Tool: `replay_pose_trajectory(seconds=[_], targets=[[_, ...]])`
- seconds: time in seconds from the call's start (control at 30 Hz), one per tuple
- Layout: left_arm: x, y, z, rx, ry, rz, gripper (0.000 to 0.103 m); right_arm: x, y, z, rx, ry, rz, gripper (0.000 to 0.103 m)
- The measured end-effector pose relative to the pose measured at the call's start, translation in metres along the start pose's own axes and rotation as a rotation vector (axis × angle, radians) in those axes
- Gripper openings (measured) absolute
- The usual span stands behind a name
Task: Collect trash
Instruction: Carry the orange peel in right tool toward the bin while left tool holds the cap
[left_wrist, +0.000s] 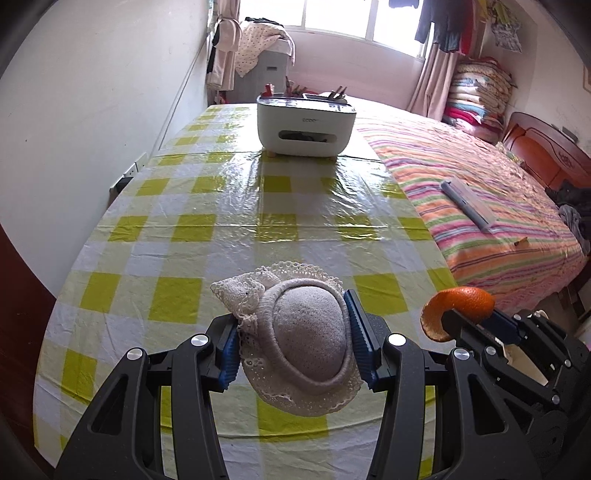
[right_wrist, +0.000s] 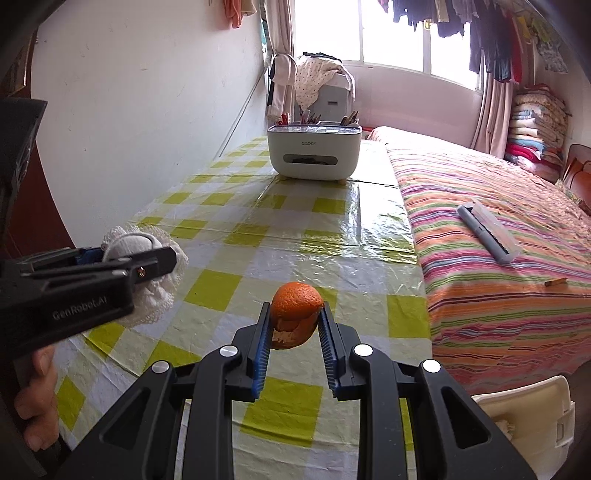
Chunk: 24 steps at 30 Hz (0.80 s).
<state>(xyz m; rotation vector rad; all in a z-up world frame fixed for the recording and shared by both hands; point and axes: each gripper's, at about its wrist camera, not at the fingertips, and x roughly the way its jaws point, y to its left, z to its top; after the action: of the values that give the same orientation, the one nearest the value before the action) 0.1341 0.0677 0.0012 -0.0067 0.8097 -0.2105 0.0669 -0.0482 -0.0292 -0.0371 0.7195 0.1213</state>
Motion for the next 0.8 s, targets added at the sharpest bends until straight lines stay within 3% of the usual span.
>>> replay_pose_trajectory(seconds=[0.8], targets=[[-0.013,-0.070,-0.026,0.126,0.004,-0.087,0.049,-0.035,-0.048,-0.017,0.042,-0.021,-0.076,0.025]])
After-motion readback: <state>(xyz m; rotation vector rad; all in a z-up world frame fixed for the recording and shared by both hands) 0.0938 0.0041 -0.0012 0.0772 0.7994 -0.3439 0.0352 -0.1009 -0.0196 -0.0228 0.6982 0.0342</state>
